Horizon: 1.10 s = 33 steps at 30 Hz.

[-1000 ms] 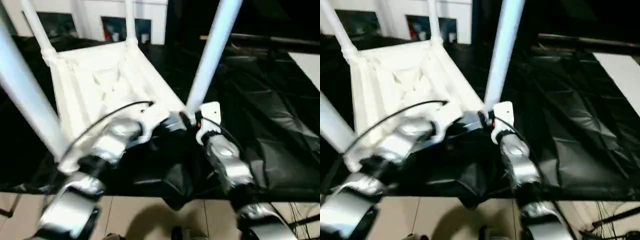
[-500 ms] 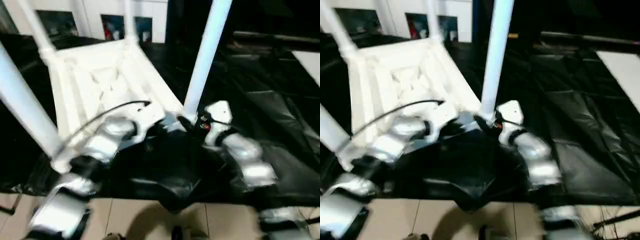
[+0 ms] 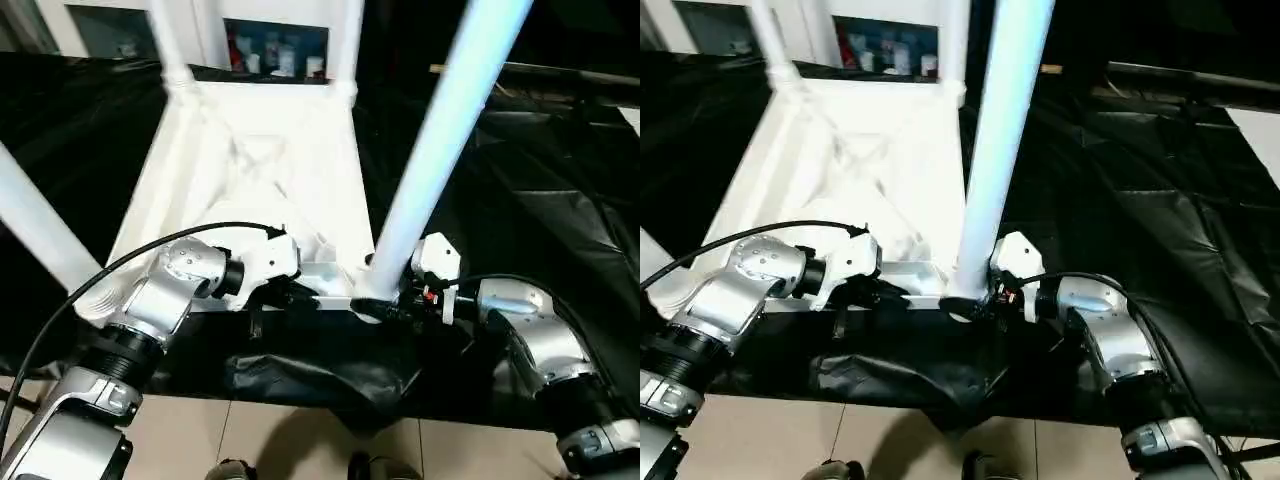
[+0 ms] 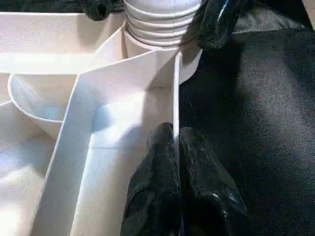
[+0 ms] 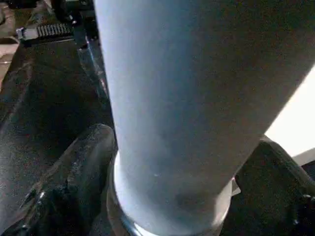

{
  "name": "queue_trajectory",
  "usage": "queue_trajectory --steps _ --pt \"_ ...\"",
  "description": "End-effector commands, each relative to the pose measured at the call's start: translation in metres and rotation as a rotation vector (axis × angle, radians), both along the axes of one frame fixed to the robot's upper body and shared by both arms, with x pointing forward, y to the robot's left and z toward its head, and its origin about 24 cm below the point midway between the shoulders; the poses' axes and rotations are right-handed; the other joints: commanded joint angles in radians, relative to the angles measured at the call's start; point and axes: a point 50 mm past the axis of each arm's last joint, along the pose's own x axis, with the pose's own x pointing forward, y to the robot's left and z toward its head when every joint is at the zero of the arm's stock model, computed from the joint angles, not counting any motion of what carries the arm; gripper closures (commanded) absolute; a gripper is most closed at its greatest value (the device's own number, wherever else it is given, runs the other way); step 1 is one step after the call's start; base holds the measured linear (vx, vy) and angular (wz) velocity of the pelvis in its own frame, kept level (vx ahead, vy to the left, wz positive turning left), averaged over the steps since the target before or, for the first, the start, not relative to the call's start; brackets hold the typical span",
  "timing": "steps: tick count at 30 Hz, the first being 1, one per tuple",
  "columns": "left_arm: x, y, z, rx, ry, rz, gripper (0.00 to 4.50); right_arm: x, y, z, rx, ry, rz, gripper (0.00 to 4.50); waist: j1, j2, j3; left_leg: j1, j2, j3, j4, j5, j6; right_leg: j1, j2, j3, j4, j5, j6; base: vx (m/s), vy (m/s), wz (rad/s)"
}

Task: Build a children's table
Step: Rotate leg to tighten

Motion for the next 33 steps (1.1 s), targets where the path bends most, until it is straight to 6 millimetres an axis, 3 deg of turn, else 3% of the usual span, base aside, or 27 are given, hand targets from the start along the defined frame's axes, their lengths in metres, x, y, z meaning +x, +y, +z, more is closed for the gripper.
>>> queue_trajectory --steps 1,5,10,17,21,24,27,30,33 --pt "-0.005 -0.005 -0.006 -0.026 0.036 -0.043 4.5 0.001 -0.002 0.004 -0.011 -0.001 0.029 0.84 -0.005 -0.009 -0.059 0.008 0.024 -0.004 -0.053 -0.129 0.109 0.067 -0.058 0.044 -0.056 -0.145 -0.243 0.0 0.0 0.0" --pt "-0.004 -0.003 -0.005 -0.023 0.035 -0.039 4.5 0.001 -0.002 0.004 -0.011 0.017 0.053 1.14 -0.004 -0.009 -0.062 0.007 0.023 -0.003 -0.05 -0.095 0.119 0.068 -0.055 0.043 -0.048 -0.085 -0.25 0.0 0.0 0.0" --pt "-0.004 -0.002 -0.006 -0.024 0.037 -0.036 4.5 0.001 -0.003 0.004 0.002 0.024 0.051 1.68 -0.002 -0.008 -0.062 0.007 0.022 -0.003 -0.049 -0.089 0.122 0.069 -0.055 0.043 -0.047 -0.08 -0.255 0.0 0.0 0.0" --pt "-0.004 -0.002 -0.008 -0.024 0.051 -0.029 4.5 0.001 -0.003 0.003 0.026 0.036 0.039 1.82 -0.002 -0.008 -0.064 0.008 0.022 -0.002 -0.048 -0.088 0.124 0.07 -0.054 0.042 -0.046 -0.074 -0.26 0.0 0.0 0.0" --pt "0.005 -0.009 -0.013 -0.048 0.062 0.092 4.5 0.013 -0.002 -0.005 0.123 0.043 -0.201 1.83 -0.005 -0.009 -0.06 0.008 0.02 -0.003 -0.049 -0.105 0.111 0.067 -0.055 0.042 -0.052 -0.112 -0.257 0.0 0.0 0.0" --pt "0.015 -0.022 -0.017 -0.078 0.036 0.212 4.5 0.023 -0.001 -0.015 0.193 0.052 -0.449 1.83 -0.012 -0.01 -0.057 0.008 0.018 -0.007 -0.052 -0.154 0.061 0.064 -0.057 0.042 -0.066 -0.243 -0.218 0.0 0.0 0.0" --pt "0.021 -0.03 -0.019 -0.083 0.022 0.278 4.5 0.026 0.003 -0.021 0.199 0.046 -0.572 1.83 -0.019 -0.009 -0.054 0.008 0.016 -0.009 -0.054 -0.178 0.042 0.06 -0.057 0.041 -0.075 -0.311 -0.193 0.0 0.0 0.0" --pt "0.032 -0.047 -0.022 -0.093 0.007 0.437 4.5 0.03 0.017 -0.029 0.169 0.015 -0.78 1.83 -0.025 -0.007 -0.052 0.01 0.014 -0.008 -0.056 -0.204 0.035 0.053 -0.054 0.041 -0.084 -0.361 -0.166 0.0 0.0 0.0" --pt "0.039 -0.058 -0.025 -0.07 -0.037 0.535 4.5 0.034 0.034 -0.033 0.146 0.005 -0.925 1.83 -0.025 -0.005 -0.056 0.012 0.011 -0.009 -0.056 -0.197 0.023 0.052 -0.053 0.041 -0.083 -0.35 -0.16 0.0 0.0 0.0"
